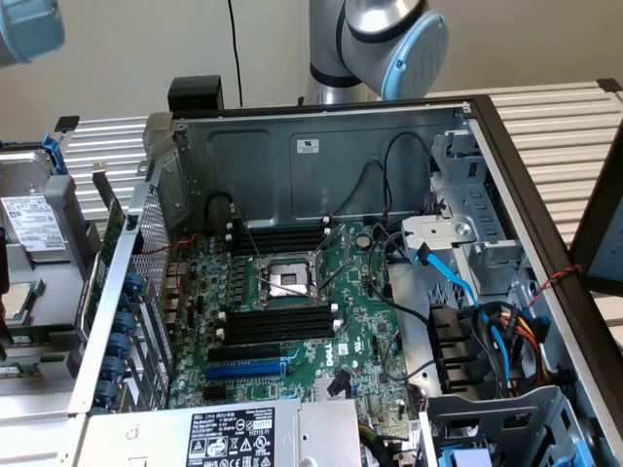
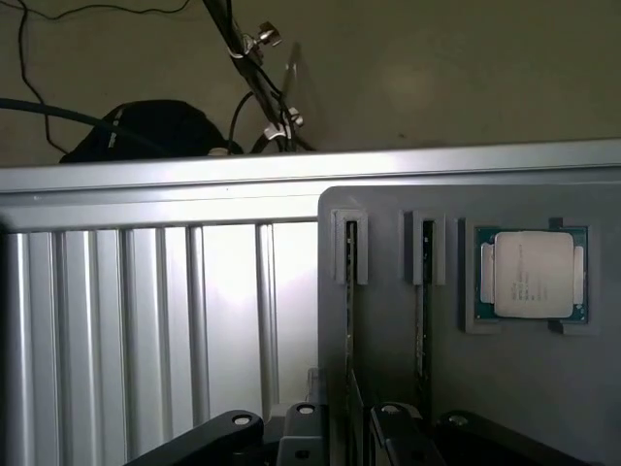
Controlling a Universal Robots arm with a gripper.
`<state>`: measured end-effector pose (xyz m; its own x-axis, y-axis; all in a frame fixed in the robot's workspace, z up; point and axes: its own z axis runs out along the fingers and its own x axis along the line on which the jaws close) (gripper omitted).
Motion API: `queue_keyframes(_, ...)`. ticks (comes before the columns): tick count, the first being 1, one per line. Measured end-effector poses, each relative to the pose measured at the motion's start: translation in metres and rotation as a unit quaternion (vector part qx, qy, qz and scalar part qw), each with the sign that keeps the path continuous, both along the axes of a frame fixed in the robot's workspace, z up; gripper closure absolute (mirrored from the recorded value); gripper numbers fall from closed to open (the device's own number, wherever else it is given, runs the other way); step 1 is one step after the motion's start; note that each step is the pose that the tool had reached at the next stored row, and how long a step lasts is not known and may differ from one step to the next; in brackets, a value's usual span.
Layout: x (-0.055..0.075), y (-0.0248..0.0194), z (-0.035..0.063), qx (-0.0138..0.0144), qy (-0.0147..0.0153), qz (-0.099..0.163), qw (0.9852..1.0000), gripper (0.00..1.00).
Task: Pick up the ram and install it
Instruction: 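Pick up the ram and move it above insertion slot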
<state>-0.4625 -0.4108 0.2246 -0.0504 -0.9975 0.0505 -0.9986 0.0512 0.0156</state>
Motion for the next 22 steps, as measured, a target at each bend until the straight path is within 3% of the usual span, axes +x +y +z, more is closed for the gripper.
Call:
queue_keyframes(5,0.000,0.0042,-0.0003,0.0000,-0.0005,0.000,1.0000,0.76)
queue_keyframes(9,0.000,0.0042,-0.0018,0.0000,-0.0005,0.000,1.0000,0.76)
queue_keyframes(12,0.000,0.0041,-0.0109,0.0000,-0.0007,0.000,1.0000,0.76)
queue_keyframes(22,0.000,0.0041,-0.0149,-0.0001,-0.0011,0.000,1.0000,0.76)
